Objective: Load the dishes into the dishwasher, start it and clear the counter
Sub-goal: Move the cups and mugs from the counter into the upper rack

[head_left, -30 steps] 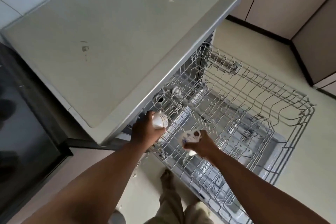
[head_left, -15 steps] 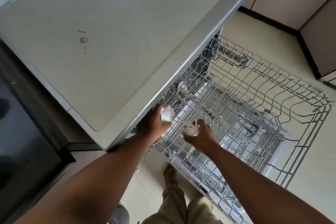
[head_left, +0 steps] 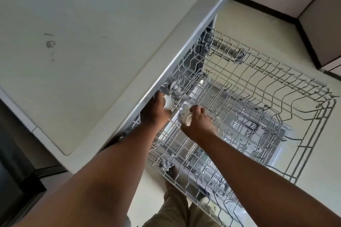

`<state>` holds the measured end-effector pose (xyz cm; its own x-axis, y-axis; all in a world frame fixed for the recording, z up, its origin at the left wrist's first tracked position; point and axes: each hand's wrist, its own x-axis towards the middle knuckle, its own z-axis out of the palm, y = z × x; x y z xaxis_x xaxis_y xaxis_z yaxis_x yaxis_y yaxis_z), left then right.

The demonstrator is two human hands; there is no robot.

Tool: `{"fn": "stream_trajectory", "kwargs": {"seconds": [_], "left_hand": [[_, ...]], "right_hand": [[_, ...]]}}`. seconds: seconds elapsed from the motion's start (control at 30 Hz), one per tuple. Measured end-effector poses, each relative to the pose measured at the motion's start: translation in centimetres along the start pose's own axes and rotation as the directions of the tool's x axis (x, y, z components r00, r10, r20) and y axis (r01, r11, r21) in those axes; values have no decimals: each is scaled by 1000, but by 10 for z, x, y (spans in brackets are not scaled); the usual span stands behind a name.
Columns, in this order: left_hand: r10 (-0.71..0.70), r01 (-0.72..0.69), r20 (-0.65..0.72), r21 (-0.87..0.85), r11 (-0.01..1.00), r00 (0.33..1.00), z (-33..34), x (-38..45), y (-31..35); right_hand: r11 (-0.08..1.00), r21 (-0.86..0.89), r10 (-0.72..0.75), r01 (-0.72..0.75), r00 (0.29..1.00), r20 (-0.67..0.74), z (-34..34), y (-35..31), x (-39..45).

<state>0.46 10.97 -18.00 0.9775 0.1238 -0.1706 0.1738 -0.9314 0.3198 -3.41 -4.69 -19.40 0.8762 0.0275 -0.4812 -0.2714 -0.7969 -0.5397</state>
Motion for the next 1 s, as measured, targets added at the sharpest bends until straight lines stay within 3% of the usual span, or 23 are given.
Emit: {"fn": "stream_trajectory", "kwargs": {"seconds": [0.33,0.57,0.73,1.0], "left_hand": [[-62,61,10,14,998,998,30,16,-2],[-23,3,95,202,979,995,40,21,-11],[-52,23,163,175,984,985,44,23,-13],[-104,86,251,81,993,963,45,18,-14]], "right_hand": [[992,-114,-42,45,999,23,24,-19,31],[991,-131,-33,33,999,2,37,-17,40],[992,-123,-1,-4,999,-36,44,-13,43],[992,-113,-63,59,998,-30,46,-7,36]]}}
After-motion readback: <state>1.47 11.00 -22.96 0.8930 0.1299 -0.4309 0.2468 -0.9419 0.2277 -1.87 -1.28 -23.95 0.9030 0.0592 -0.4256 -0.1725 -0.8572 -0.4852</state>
